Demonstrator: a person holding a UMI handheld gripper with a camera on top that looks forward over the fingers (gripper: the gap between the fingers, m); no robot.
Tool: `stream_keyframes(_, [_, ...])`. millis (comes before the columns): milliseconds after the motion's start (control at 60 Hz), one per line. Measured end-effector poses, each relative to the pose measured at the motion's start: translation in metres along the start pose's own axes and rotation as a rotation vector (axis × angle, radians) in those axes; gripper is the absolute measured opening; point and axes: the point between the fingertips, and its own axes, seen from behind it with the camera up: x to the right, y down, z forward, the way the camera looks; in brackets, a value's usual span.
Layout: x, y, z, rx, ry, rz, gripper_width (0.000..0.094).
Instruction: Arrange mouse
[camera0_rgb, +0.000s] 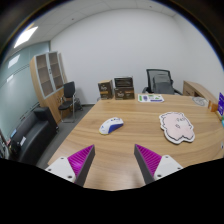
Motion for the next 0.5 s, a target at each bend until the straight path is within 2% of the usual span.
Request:
stream_keyframes(200, [-0.036,0.003,0.096,-0.041,0.049,0.009,0.0824])
stream_keyframes(500, [-0.017,-0.012,0.205,-0.075,0.205,0.010,0.0818])
